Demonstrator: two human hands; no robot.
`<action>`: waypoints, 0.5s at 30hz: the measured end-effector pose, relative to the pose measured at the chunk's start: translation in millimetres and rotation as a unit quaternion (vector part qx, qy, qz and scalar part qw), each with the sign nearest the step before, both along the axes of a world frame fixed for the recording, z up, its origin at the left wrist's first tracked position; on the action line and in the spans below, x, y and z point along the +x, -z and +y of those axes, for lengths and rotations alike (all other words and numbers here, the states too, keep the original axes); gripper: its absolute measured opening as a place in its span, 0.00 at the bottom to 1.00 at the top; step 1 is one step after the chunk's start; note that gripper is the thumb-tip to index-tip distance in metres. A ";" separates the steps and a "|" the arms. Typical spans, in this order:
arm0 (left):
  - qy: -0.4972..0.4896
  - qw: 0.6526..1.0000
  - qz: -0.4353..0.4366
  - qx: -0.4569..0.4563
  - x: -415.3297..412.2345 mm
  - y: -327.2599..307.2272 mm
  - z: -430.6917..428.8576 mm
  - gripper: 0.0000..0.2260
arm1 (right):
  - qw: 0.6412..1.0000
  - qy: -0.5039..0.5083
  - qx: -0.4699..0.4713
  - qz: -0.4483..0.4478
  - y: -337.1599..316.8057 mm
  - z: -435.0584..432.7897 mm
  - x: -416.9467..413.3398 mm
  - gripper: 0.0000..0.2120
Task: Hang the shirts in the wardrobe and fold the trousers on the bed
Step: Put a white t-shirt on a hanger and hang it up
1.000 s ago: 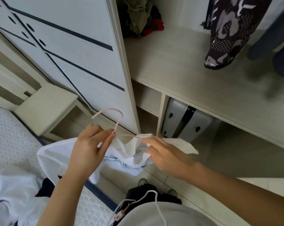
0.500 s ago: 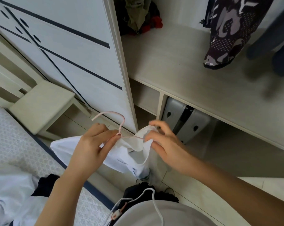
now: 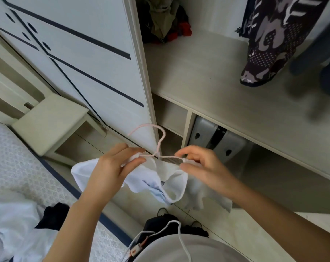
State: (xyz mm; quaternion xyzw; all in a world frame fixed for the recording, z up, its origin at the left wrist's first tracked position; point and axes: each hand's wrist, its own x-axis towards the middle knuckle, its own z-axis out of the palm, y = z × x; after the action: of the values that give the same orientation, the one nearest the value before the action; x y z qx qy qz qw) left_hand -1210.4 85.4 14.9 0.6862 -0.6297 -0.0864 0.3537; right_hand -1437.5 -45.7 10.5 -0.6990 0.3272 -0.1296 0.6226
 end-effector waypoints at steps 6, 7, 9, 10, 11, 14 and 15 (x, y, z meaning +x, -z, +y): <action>-0.066 0.996 -0.053 0.025 37.8 8.5 13.8 0.11 | 0.997 0.063 -0.039 0.002 2.3 -27.9 -24.3 0.07; -0.076 0.995 -0.053 0.023 39.7 10.2 15.9 0.09 | 0.996 0.061 -0.065 0.022 2.0 -30.7 -27.7 0.07; -0.096 0.994 -0.048 0.014 39.8 14.6 19.0 0.10 | 0.982 0.044 -0.166 0.077 1.9 -35.5 -34.2 0.06; -0.108 0.993 -0.048 0.008 39.1 17.0 19.8 0.12 | 0.969 0.033 -0.220 0.107 2.5 -37.2 -37.1 0.07; -0.116 0.992 -0.055 0.003 39.1 19.2 20.2 0.13 | 0.955 0.021 -0.266 0.132 3.4 -38.8 -39.0 0.08; -0.106 0.991 -0.085 0.003 39.2 22.5 18.8 0.13 | 0.922 0.002 -0.349 0.170 6.2 -38.8 -39.5 0.11; -0.104 0.991 -0.089 0.004 38.2 22.3 17.8 0.12 | 0.918 0.007 -0.359 0.169 6.9 -37.6 -38.5 0.12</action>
State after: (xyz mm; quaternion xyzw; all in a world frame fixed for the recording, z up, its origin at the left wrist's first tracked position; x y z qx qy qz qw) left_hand -1172.2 103.2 -7.4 0.7542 -0.5838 0.0095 0.3004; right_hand -1475.9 -83.3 3.7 -0.8847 0.3639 -0.1224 0.2642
